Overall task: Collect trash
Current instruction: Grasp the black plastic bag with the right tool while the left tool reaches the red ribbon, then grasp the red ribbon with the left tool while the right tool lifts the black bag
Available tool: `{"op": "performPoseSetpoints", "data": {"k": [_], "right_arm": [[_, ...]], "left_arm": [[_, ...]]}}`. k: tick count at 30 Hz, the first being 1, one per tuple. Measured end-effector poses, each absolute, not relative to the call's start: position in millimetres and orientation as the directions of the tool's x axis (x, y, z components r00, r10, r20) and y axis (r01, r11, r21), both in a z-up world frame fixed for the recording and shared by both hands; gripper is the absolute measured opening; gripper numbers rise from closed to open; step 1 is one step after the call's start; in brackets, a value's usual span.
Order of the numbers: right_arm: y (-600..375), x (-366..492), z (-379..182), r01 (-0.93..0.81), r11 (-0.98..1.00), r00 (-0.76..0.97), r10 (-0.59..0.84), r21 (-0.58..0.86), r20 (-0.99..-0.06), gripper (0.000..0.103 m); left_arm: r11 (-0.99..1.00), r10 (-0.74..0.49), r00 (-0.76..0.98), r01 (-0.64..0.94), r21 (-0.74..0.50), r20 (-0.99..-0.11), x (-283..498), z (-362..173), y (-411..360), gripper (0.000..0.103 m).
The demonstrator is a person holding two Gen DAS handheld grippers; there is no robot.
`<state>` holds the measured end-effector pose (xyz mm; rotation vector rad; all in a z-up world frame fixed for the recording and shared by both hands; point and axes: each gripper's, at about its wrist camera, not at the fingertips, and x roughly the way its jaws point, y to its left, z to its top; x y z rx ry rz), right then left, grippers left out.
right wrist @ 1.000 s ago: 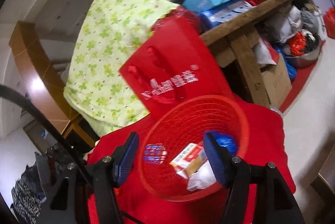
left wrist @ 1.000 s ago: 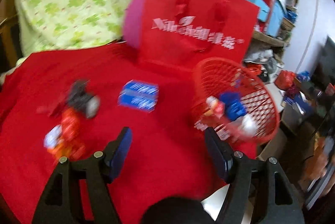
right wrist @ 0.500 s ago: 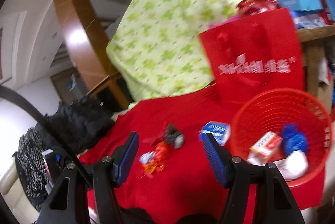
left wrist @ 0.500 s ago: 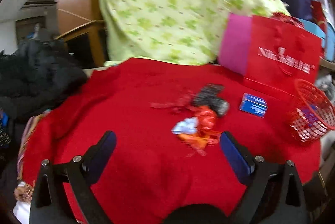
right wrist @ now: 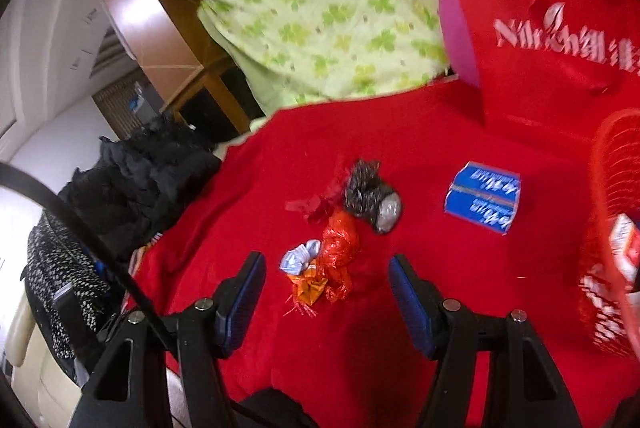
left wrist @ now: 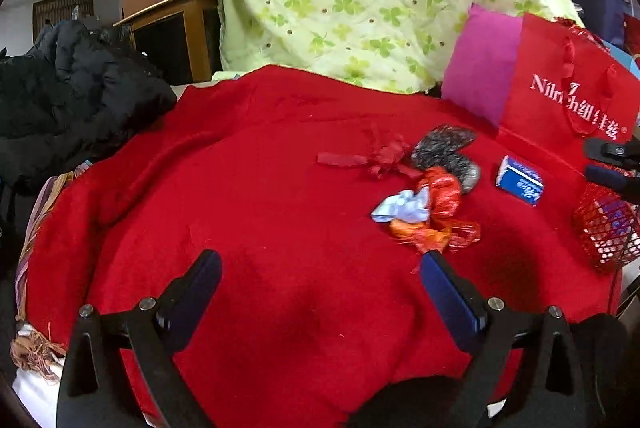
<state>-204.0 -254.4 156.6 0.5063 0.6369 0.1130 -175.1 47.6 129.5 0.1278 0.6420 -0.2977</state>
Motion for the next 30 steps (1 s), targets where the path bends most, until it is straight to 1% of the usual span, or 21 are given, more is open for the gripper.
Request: {"op": "performPoseSetpoints", "data": {"k": [4, 10, 14, 17, 19, 20, 21, 24, 26, 28, 30], "right_arm": [[-253.3, -155.0, 133.6, 0.096, 0.881, 0.777, 0.225, 0.463, -0.588, 0.067], [-270.5, -87.4, 100.2, 0.185, 0.851, 0.754, 0.198, 0.492, -0.626, 0.066], [-281.6, -44.3, 75.4, 0.215, 0.846, 0.737, 0.187, 0.488, -0.65, 0.066], [-285.8, -30.3, 64.8, 0.217, 0.841, 0.72, 0.204, 0.495, -0.664, 0.066], [-290.6, -11.1, 41.7, 0.222, 0.835, 0.663, 0.249, 0.503, -0.706, 0.059], [-290.6, -11.1, 41.7, 0.222, 0.835, 0.663, 0.249, 0.503, -0.706, 0.052], [-291.5, -7.1, 36.7, 0.222, 0.836, 0.652, 0.255, 0.502, -0.714, 0.047], [-298.2, -8.8, 41.2, 0.179, 0.83, 0.669, 0.291, 0.528, -0.684, 0.034], [-305.4, -14.5, 45.3, 0.195, 0.807, 0.686, 0.294, 0.558, -0.665, 0.032], [-308.5, -17.9, 50.6, 0.2, 0.809, 0.702, 0.276, 0.553, -0.657, 0.032], [-313.3, -28.9, 71.6, 0.194, 0.828, 0.76, 0.213, 0.527, -0.615, 0.032]], "left_arm": [[0.953, -0.219, 0.751, 0.302, 0.029, -0.623, -146.0, 123.5, 53.1, 0.099], [0.946, -0.205, 0.731, 0.318, 0.059, -0.651, -89.2, 114.7, 45.7, 0.099], [0.935, -0.227, 0.691, 0.352, 0.045, -0.686, -50.4, 106.5, 29.6, 0.099], [0.92, -0.256, 0.646, 0.391, 0.023, -0.719, -15.7, 100.2, 8.3, 0.099], [0.911, -0.278, 0.62, 0.411, 0.003, -0.733, 1.3, 95.9, -3.0, 0.099], [0.905, -0.29, 0.602, 0.425, -0.01, -0.744, 13.4, 92.4, -13.0, 0.099], [0.902, -0.297, 0.593, 0.432, -0.016, -0.748, 19.1, 91.2, -17.6, 0.099], [0.887, -0.322, 0.565, 0.461, -0.033, -0.759, 39.3, 87.4, -41.4, 0.099], [0.872, -0.344, 0.549, 0.489, -0.041, -0.762, 49.4, 86.7, -60.8, 0.099], [0.858, -0.363, 0.534, 0.511, -0.051, -0.763, 56.4, 86.6, -75.0, 0.099], [0.846, -0.379, 0.503, 0.529, -0.069, -0.777, 66.1, 82.8, -93.1, 0.099]]}}
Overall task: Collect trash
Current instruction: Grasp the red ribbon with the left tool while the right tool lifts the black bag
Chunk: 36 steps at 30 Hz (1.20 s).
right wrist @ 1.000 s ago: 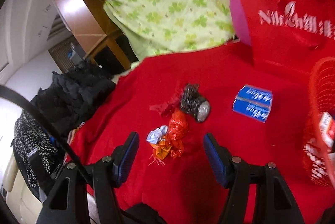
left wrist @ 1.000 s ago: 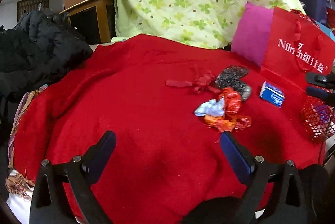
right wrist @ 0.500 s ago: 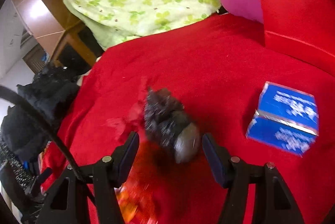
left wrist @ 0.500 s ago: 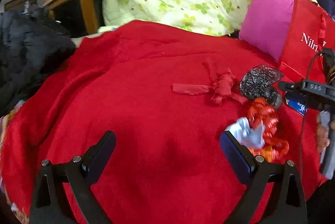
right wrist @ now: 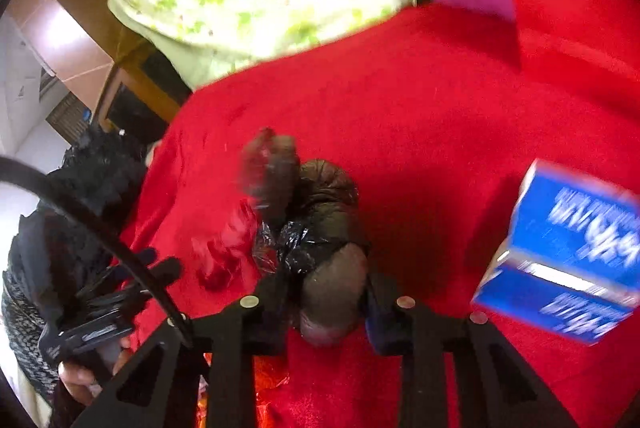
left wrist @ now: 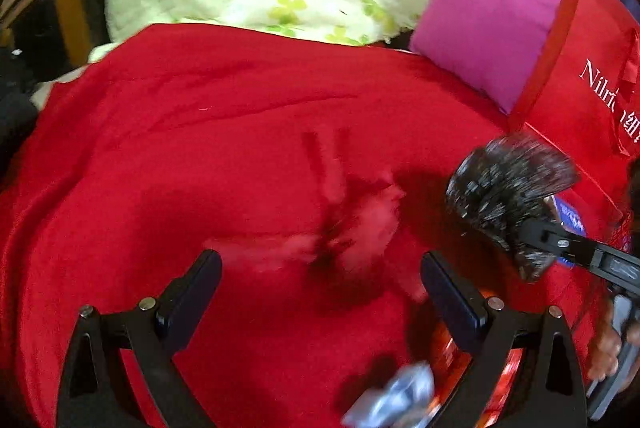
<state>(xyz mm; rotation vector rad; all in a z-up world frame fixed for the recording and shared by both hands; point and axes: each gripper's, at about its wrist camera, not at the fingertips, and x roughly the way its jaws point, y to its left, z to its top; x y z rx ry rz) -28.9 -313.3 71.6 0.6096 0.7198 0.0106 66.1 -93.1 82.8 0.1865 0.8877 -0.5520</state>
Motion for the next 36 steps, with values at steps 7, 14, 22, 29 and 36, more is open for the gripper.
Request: {"op": "performPoseSetpoints", "data": {"k": [7, 14, 22, 29, 36], "right_arm": [[-325.7, -49.4, 97.8, 0.23, 0.834, 0.829, 0.102, 0.502, -0.55, 0.031], [-323.3, -54.5, 103.0, 0.221, 0.833, 0.842, 0.099, 0.506, -0.531, 0.031], [-306.5, -92.5, 137.2, 0.163, 0.854, 0.901, 0.075, 0.495, -0.427, 0.031], [-273.7, -147.1, 165.0, 0.099, 0.87, 0.931, 0.091, 0.484, -0.354, 0.032], [-268.2, -226.1, 197.4, 0.064, 0.889, 0.946, 0.091, 0.453, -0.312, 0.032]], "left_arm": [[0.861, -0.322, 0.411, 0.502, -0.083, -0.853, 97.9, 53.7, -133.4, 0.069], [0.869, -0.304, 0.401, 0.489, -0.079, -0.864, 86.7, 53.4, -127.9, 0.038], [0.902, -0.309, 0.588, 0.429, -0.036, -0.747, 22.9, 141.3, -81.5, 0.037], [0.915, -0.269, 0.709, 0.399, 0.056, -0.652, -64.9, 201.0, -60.4, 0.038], [0.911, -0.285, 0.757, 0.406, 0.08, -0.589, -148.5, 224.3, -65.2, 0.038]]}}
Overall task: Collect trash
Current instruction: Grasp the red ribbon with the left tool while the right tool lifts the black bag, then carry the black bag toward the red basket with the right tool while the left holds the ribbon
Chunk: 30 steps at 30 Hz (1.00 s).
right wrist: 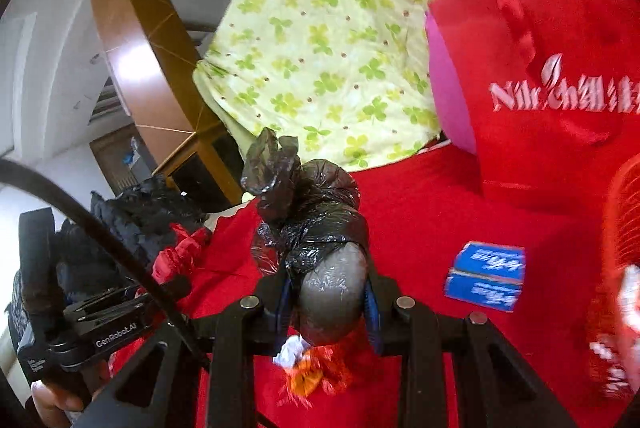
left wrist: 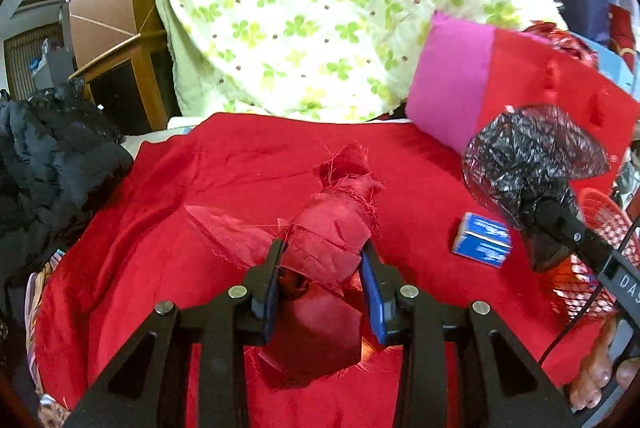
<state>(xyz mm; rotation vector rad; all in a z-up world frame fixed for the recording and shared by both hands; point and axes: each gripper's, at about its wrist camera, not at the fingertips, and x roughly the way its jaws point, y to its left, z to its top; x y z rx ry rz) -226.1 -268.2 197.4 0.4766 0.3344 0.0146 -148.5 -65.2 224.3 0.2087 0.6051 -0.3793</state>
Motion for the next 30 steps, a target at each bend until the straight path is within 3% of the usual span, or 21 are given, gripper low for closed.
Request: {"op": "performPoseSetpoints", "data": {"k": [15, 30], "right_arm": [[-272.5, -348.1, 263.2, 0.032, 0.93, 0.972, 0.056, 0.366, -0.228, 0.032], [-270.0, -397.3, 272.2, 0.028, 0.945, 0.98, 0.039, 0.327, -0.195, 0.032]], "left_arm": [[0.885, -0.335, 0.793, 0.45, 0.119, -0.509, -243.4, 254.5, -84.2, 0.038], [0.871, -0.335, 0.818, 0.458, 0.177, -0.467, -286.9, 272.5, -85.5, 0.038]]}}
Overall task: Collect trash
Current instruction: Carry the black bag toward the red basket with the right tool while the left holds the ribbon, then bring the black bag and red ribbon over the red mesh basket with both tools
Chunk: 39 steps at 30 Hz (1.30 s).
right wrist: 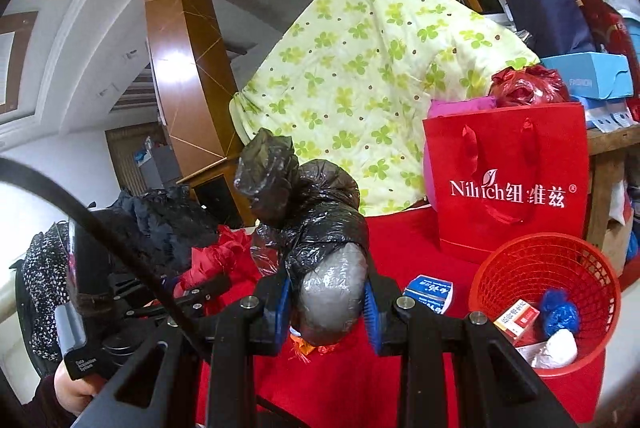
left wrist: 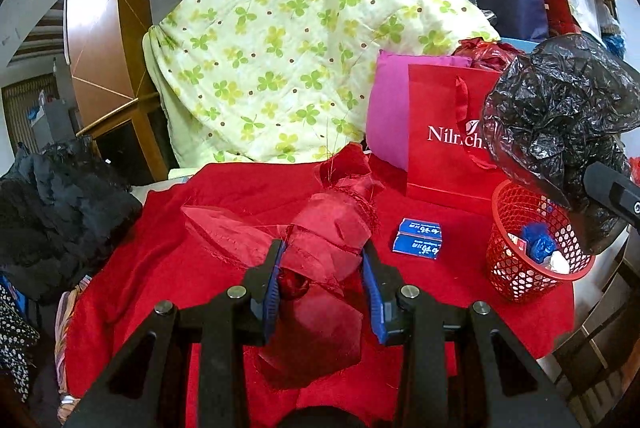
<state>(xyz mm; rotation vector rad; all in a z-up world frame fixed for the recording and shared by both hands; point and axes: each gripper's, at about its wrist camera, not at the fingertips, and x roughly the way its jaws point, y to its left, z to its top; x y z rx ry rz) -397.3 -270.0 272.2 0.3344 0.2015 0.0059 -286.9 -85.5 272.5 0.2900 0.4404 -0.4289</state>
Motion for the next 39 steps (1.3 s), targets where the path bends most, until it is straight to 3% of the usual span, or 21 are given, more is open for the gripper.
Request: {"op": "performPoseSetpoints", "data": {"k": [39], "right_arm": [[-310.3, -437.3, 251.7, 0.103, 0.924, 0.979, -0.028, 0.368, -0.203, 0.032]], "left_arm": [[0.81, -0.381, 0.789, 0.536, 0.239, -0.482, -312.3, 268.0, -136.4, 0.039]]}}
